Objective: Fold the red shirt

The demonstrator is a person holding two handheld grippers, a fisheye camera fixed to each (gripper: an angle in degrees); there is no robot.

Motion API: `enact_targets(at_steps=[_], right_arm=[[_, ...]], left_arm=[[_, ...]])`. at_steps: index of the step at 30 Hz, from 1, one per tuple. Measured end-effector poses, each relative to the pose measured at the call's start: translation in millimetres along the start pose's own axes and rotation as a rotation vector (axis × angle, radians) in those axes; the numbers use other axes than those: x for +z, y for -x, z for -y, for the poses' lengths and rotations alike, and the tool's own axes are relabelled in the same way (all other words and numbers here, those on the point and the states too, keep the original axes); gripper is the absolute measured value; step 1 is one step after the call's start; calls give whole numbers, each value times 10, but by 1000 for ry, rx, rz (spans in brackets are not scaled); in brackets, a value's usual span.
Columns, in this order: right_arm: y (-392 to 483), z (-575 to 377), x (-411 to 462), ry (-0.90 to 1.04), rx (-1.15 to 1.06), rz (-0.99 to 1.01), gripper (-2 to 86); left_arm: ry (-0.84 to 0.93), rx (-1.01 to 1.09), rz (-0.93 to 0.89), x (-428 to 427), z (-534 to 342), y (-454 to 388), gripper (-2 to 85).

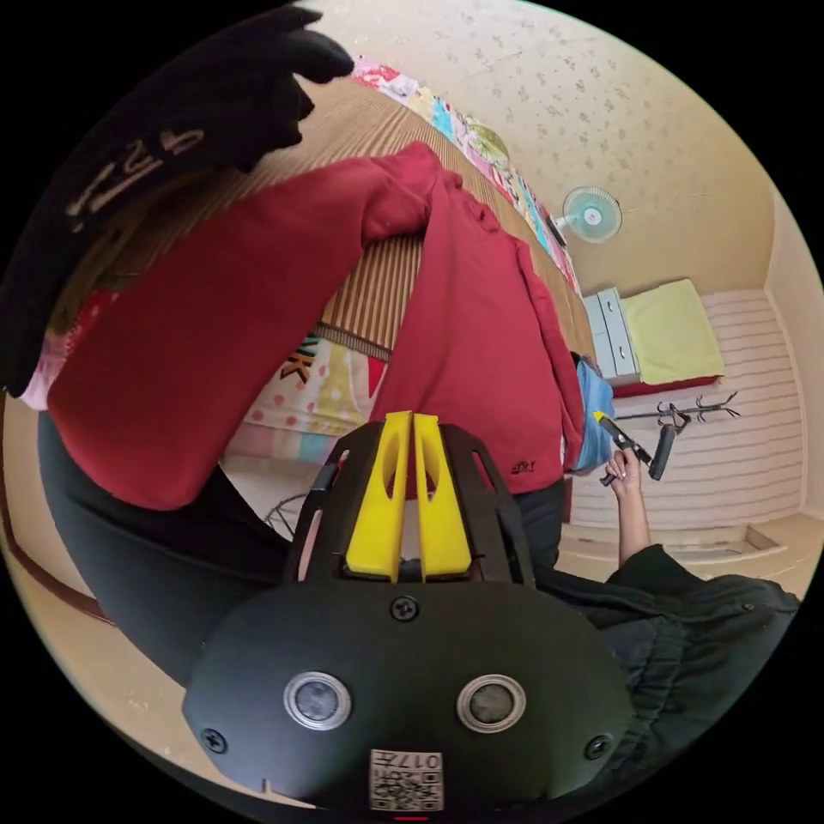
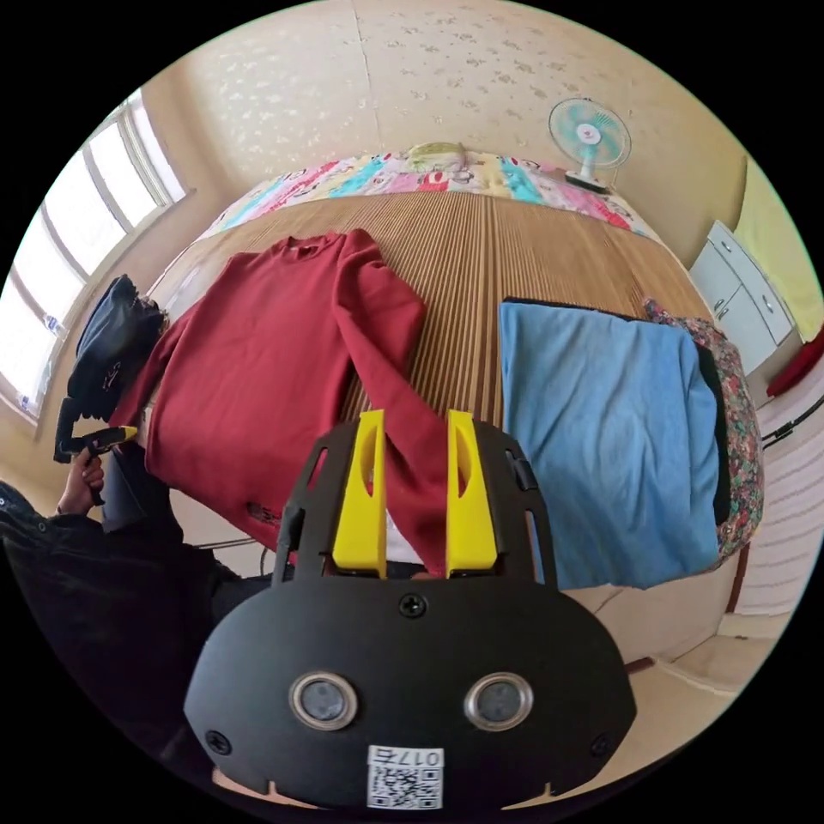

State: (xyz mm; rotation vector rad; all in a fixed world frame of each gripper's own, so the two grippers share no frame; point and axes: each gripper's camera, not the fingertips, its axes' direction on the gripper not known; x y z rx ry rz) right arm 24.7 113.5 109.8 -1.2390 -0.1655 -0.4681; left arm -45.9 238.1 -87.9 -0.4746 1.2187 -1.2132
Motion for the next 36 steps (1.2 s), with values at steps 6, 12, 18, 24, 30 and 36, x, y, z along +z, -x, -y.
enact_targets(at_steps=[6, 12, 18, 24, 30, 36], right_arm=[[38, 148, -454, 83, 97, 66, 43], [-65, 196, -2357, -123, 179, -134, 35], [-1648, 511, -2848, -80, 546, -205, 48], [-1918, -358, -2812, -339, 653, 156, 69], [-2492, -1139, -2178, -525, 885, 665, 113], [-2796, -808, -2333, -457, 951, 437, 141]], left_arm=[[-88, 85, 62, -114, -179, -142, -9], [-107, 70, 57, -51, -312, -5, -9], [-77, 116, 41, 144, -380, -55, -9], [-123, 90, 64, -11, -630, 81, -9], [-129, 47, 85, -143, -696, 302, -8], [-217, 84, 116, -267, -890, 230, -9]])
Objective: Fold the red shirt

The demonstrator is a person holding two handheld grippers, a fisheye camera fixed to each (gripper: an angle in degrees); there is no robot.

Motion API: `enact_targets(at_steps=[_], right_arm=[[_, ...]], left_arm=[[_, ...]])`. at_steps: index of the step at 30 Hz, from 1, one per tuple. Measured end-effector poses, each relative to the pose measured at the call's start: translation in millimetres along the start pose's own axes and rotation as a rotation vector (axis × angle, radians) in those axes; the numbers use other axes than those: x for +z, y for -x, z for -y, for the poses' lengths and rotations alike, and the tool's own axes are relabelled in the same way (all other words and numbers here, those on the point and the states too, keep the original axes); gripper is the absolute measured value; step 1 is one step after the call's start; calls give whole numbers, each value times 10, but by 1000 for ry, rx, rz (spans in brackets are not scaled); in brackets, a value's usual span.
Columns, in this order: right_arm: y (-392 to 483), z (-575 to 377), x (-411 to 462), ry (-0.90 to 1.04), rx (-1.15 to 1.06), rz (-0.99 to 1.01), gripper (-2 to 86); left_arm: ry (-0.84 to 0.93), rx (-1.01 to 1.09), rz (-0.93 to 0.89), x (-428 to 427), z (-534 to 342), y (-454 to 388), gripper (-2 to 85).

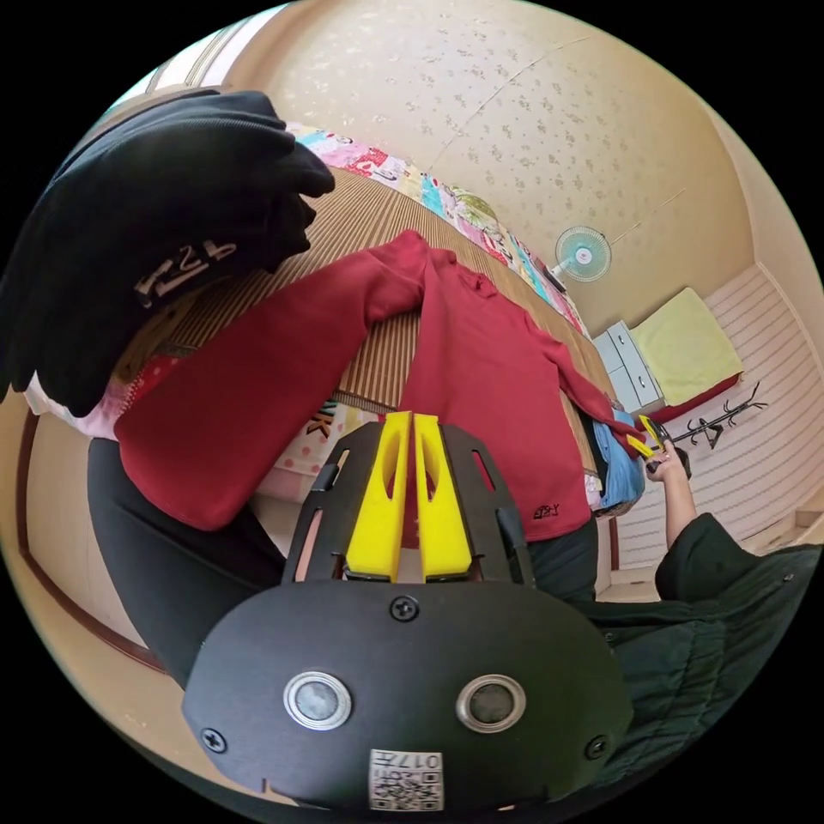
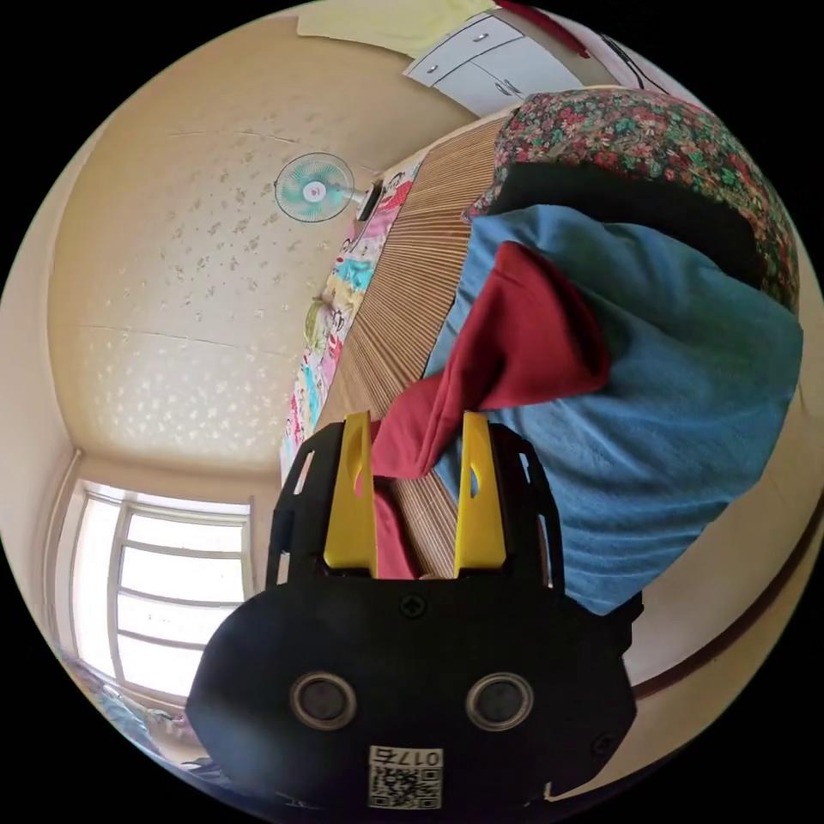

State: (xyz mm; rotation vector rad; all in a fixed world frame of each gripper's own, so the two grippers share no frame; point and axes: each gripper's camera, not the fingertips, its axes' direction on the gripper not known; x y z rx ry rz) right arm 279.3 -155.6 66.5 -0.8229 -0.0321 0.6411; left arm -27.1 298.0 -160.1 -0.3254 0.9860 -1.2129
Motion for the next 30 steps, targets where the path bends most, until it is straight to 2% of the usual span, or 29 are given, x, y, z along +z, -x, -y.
enact_targets(at_steps=[1, 5, 6, 8, 10, 12, 15, 17, 18, 20, 22, 24, 27, 30], right_arm=[[34, 128, 91, 24, 6, -75, 141], [53, 361, 330, 76, -5, -142, 114], [89, 382, 314, 60, -21, -159, 74], [236, 407, 177, 22, -111, -76, 45], [521, 357, -251, -81, -311, 151, 33], [607, 231, -596, -163, -396, 201, 28], [311, 26, -759, -230, -430, 135, 27], [-144, -18, -619, -223, -342, 29, 32], [-527, 0, -475, -183, -228, -38, 36], [-1097, 27, -301, -131, -83, -62, 47], [-1628, -4, -308, -172, -3, 129, 66], [-1849, 0, -385, -242, 44, 236, 85], [-1983, 190, -346, -231, 84, 227, 105], [-2148, 332, -239, -209, 209, 200, 82]], left_arm=[[-5, 3, 5, -14, -40, -12, -10], [-18, 5, 15, -69, -157, -11, -10], [-34, 0, 12, -112, -192, 1, -10], [-66, 3, 0, -196, -239, 14, -10], [-95, 35, 5, -297, -279, 1, -10], [-92, 48, 22, -328, -291, -4, -10], [-99, 21, 14, -329, -328, 50, -10], [-94, -16, -13, -293, -356, 105, -10], [-80, -34, -33, -261, -370, 130, -10], [-55, -33, -47, -226, -385, 129, -10], [-40, -8, -32, -232, -396, 93, -10], [-49, -6, -25, -269, -404, 91, -9], [-68, -29, -35, -311, -417, 138, -10], [-69, -52, -30, -334, -427, 196, -10]])
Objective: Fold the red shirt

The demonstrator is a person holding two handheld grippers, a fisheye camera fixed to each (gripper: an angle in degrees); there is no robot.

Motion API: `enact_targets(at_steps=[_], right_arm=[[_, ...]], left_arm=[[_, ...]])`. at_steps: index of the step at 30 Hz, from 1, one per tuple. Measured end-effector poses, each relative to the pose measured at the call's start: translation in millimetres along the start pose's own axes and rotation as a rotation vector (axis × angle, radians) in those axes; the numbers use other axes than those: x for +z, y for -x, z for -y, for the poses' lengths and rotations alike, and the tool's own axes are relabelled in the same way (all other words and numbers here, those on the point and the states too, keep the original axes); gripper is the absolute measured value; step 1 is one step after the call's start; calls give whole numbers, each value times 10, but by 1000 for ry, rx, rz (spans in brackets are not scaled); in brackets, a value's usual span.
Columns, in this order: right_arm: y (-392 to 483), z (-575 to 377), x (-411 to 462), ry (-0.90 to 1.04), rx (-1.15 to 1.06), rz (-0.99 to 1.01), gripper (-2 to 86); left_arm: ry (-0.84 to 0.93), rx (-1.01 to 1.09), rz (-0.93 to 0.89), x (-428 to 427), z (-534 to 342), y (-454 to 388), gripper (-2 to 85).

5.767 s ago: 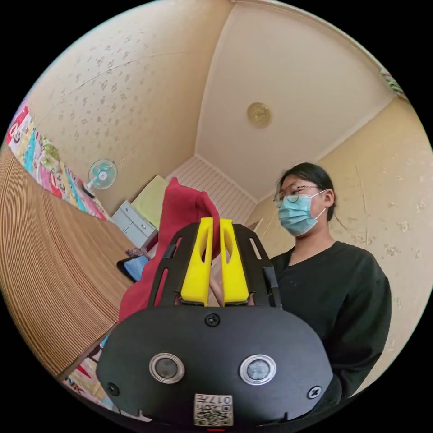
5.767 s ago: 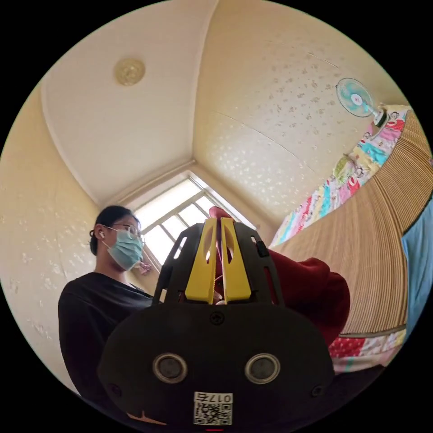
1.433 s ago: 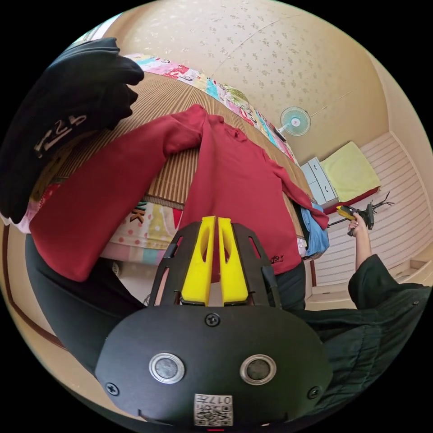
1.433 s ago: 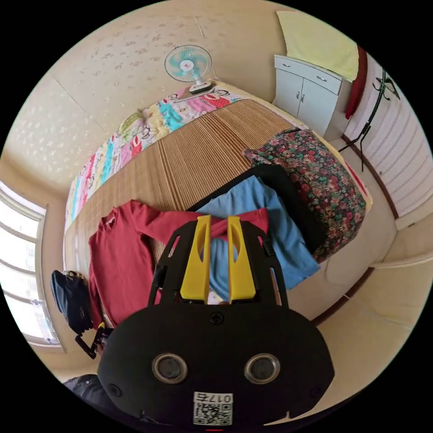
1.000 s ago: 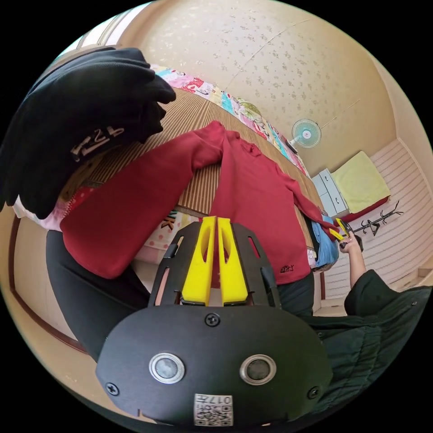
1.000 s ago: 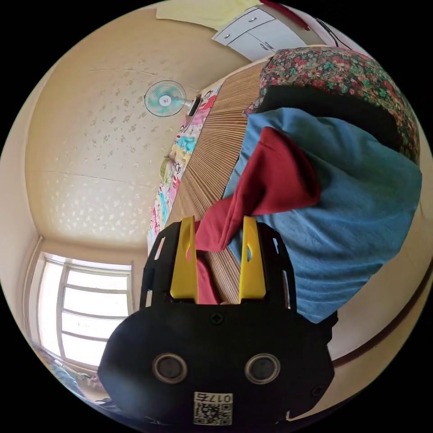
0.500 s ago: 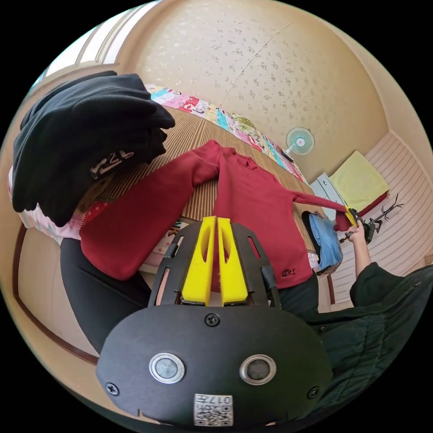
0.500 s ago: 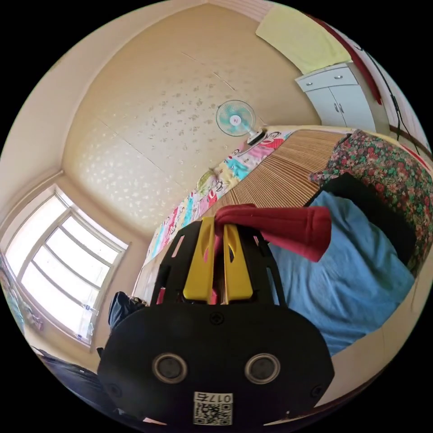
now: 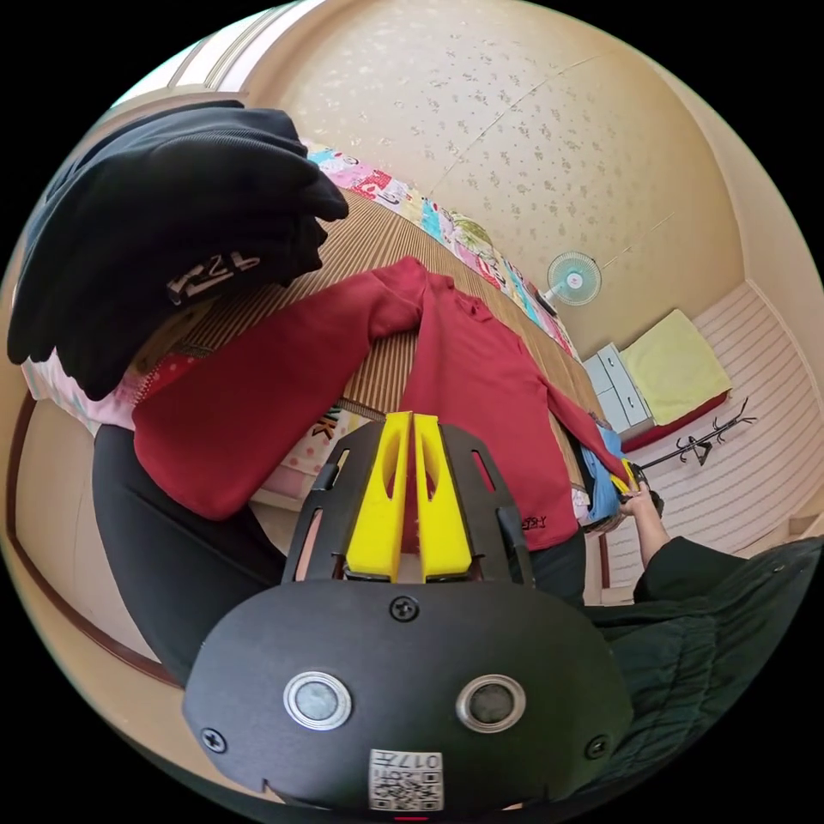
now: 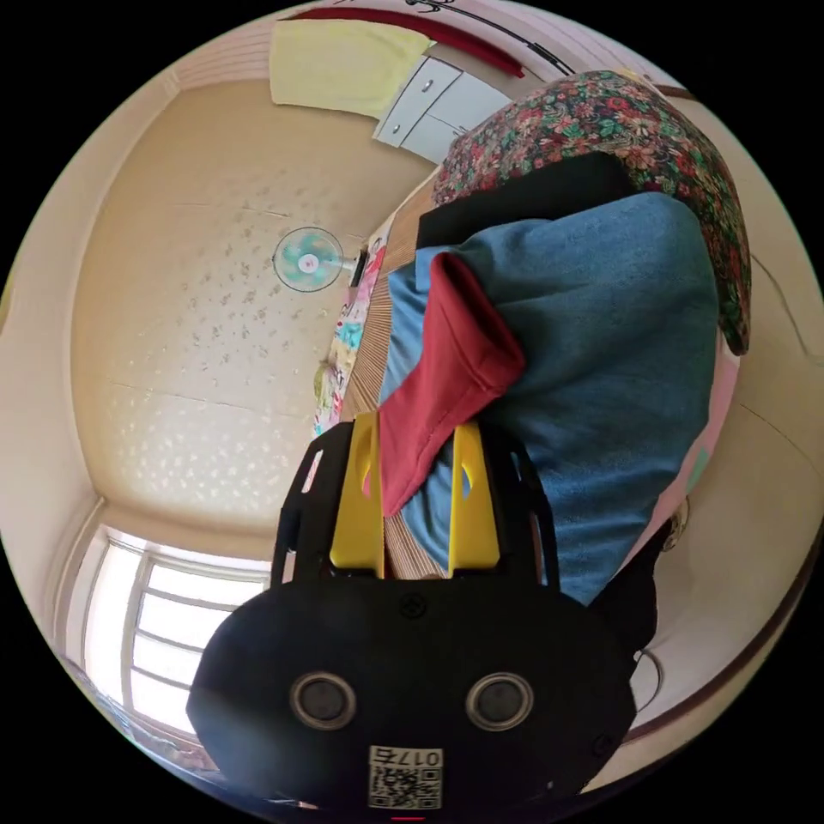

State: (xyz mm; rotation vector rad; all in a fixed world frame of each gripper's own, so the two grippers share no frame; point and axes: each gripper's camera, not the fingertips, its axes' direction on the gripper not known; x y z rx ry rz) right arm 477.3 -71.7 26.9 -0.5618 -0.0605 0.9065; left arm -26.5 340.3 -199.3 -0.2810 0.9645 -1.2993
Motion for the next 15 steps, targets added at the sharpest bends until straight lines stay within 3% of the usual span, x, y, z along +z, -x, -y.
enact_targets(at_steps=[2, 6, 9, 15], right_arm=[[91, 25, 6, -48, -1, 47, 47], [1154, -74, 416, -117, -324, -5, 31], [2038, -420, 1021, -113, -568, 69, 31], [3074, -2095, 2836, 139, -972, 235, 33]], left_arm=[[-17, -13, 1, -51, -7, 33, -10], [-54, -29, 0, -170, 27, 78, -10], [-108, -34, 25, -326, 32, 104, -10], [-230, -137, 59, -825, -77, 422, -4]])
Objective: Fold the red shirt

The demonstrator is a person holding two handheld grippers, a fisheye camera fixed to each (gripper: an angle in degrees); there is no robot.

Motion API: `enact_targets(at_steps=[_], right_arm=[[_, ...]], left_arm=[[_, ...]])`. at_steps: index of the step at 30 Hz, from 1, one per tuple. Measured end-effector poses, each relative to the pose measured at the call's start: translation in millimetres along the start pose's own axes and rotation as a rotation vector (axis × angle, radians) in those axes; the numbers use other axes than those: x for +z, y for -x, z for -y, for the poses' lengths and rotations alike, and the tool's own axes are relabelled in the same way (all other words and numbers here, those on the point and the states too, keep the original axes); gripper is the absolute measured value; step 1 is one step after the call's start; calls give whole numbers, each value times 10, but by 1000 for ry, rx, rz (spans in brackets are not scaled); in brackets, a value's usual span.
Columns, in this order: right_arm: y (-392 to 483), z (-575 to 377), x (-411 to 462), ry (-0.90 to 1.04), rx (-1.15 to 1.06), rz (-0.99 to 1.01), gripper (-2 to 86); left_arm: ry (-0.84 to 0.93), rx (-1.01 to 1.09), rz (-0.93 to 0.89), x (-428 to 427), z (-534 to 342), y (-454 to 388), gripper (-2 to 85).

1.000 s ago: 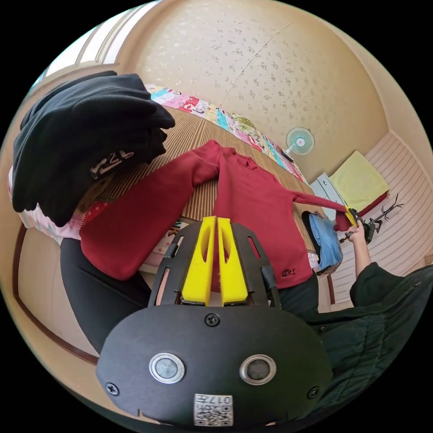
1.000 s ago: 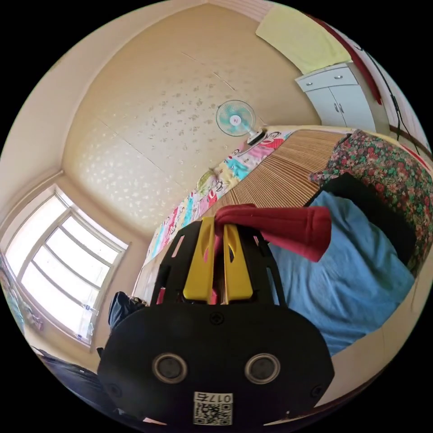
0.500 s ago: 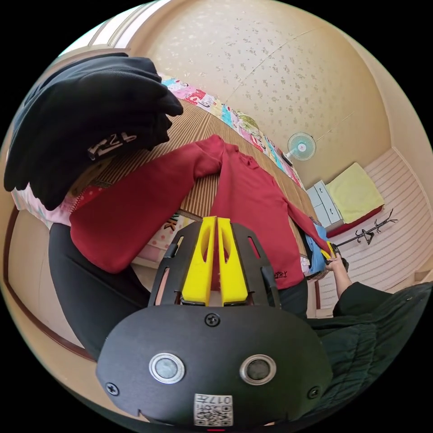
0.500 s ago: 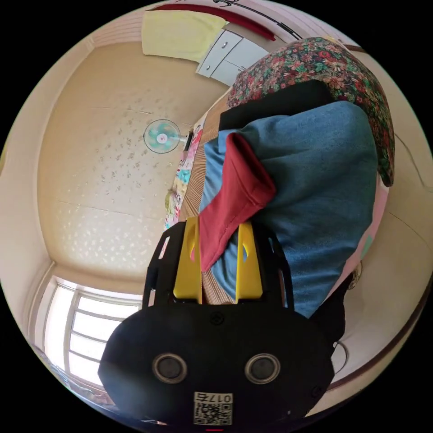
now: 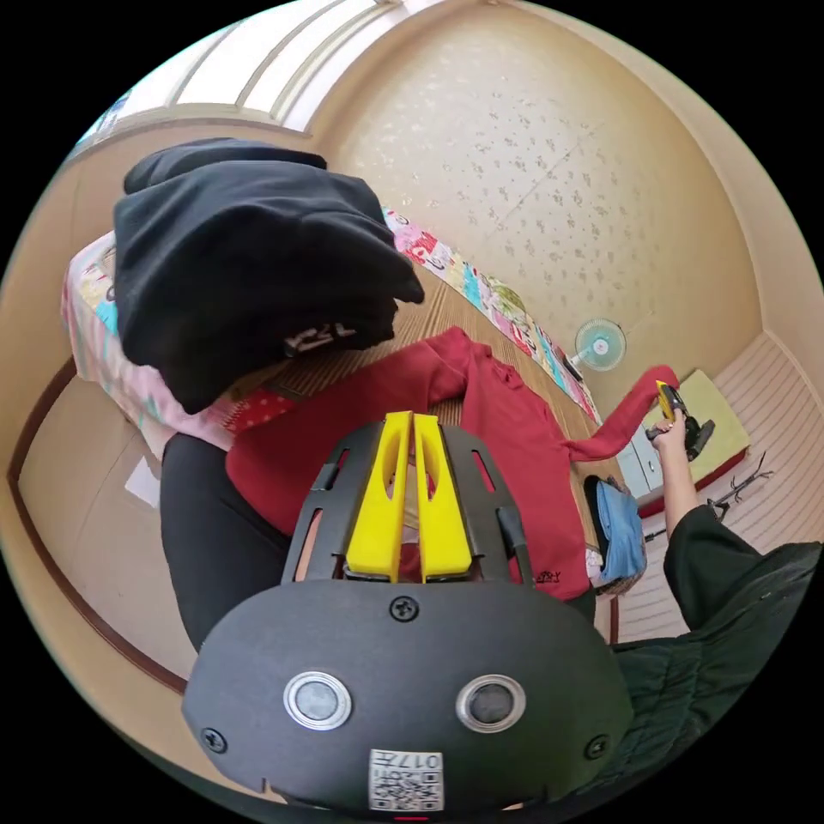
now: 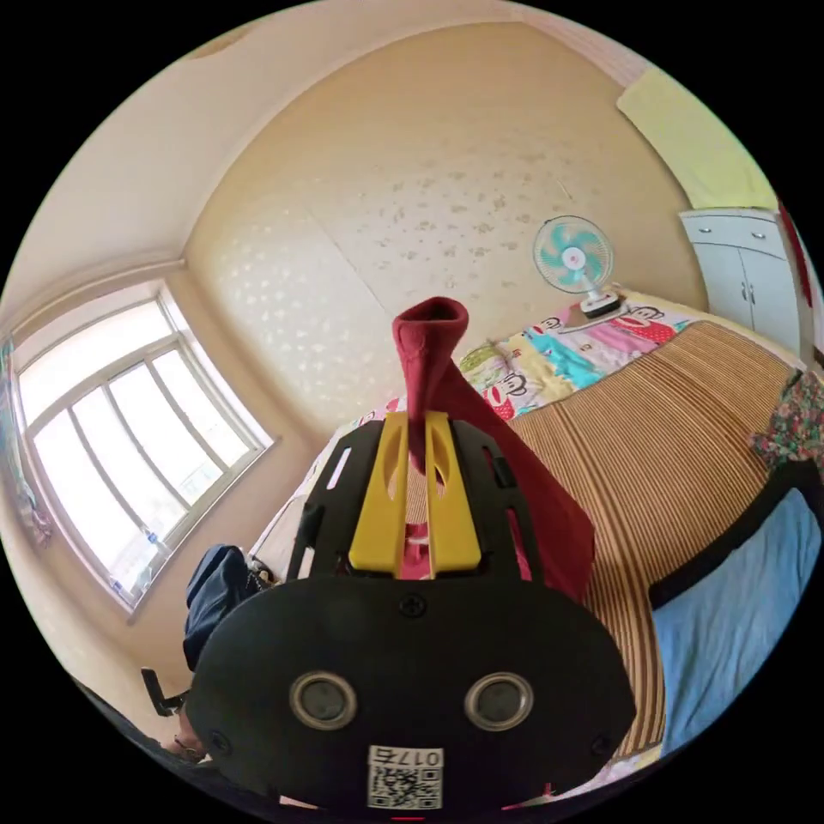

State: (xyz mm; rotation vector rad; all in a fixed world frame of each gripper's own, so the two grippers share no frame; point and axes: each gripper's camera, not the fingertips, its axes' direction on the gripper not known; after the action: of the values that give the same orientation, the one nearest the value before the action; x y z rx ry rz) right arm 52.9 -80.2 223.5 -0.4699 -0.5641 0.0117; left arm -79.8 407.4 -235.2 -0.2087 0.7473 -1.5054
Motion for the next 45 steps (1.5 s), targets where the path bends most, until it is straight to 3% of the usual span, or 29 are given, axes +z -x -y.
enact_targets(at_steps=[5, 10, 12, 18, 22, 26, 29, 31, 38, 42, 45], right_arm=[[450, -1470, 1800, 287, -34, 97, 36], [123, -3281, 3042, 855, 48, 20, 49], [95, -3459, 2889, 792, 2, 68, 63], [88, -3805, 2325, 868, -249, 142, 62], [-223, -4137, 1918, 910, -190, 199, 59], [-366, -4497, 1709, 891, -153, 302, 63], [-273, -4848, 1705, 970, -203, 388, 72], [-77, -5195, 1773, 1087, -330, 373, 80], [591, -6024, 1623, 965, -793, 254, 140], [1022, -6269, 1249, 621, -966, 44, 173], [1184, -6425, 1068, 422, -1081, 37, 167]], left_arm=[[-88, 22, -55, -461, -41, 145, 42], [-39, 33, 40, -718, -22, 365, 79], [31, 22, 33, -643, 49, 531, 91], [248, 77, -19, -120, 423, 1001, 132], [369, 218, -5, 224, 580, 958, 134], [436, 182, 74, 375, 581, 948, 111], [409, 163, -23, 197, 600, 829, 63], [365, 138, -197, -53, 681, 696, 53], [178, 93, -555, -612, 1047, 228, 50], [84, 190, -661, -813, 1251, -205, 22], [32, 251, -689, -859, 1375, -430, -5]])
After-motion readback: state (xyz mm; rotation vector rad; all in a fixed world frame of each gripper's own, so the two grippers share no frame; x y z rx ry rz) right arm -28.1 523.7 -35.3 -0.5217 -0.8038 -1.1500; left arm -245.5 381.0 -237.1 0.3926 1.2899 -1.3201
